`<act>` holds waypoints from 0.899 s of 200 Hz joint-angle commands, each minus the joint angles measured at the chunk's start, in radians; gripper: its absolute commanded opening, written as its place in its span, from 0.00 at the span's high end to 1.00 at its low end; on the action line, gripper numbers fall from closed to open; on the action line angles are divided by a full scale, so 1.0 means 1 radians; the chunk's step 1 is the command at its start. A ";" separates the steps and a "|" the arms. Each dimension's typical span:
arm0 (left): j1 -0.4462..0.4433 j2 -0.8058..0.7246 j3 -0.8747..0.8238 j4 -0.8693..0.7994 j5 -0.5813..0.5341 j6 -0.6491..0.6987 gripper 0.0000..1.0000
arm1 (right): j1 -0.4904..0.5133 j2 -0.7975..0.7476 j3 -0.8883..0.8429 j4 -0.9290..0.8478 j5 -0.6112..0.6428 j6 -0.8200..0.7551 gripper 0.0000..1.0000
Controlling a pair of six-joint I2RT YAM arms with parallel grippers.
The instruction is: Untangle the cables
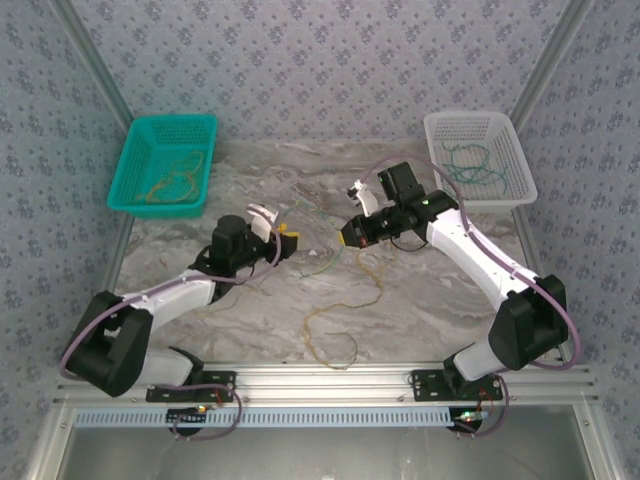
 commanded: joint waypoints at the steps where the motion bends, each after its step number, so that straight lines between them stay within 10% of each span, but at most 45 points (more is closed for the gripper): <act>1: 0.031 -0.028 0.050 0.045 -0.079 0.041 0.99 | 0.002 -0.038 -0.003 -0.011 0.010 0.007 1.00; 116: 0.053 -0.377 0.063 -0.149 -0.160 -0.005 1.00 | 0.019 0.054 0.042 -0.071 0.299 -0.015 1.00; 147: 0.101 -0.379 0.012 -0.167 -0.360 -0.027 1.00 | -0.009 0.009 -0.005 -0.007 0.194 -0.028 1.00; 180: 0.179 -0.251 0.016 -0.175 -0.288 -0.104 1.00 | -0.005 -0.039 -0.055 0.102 0.003 -0.055 1.00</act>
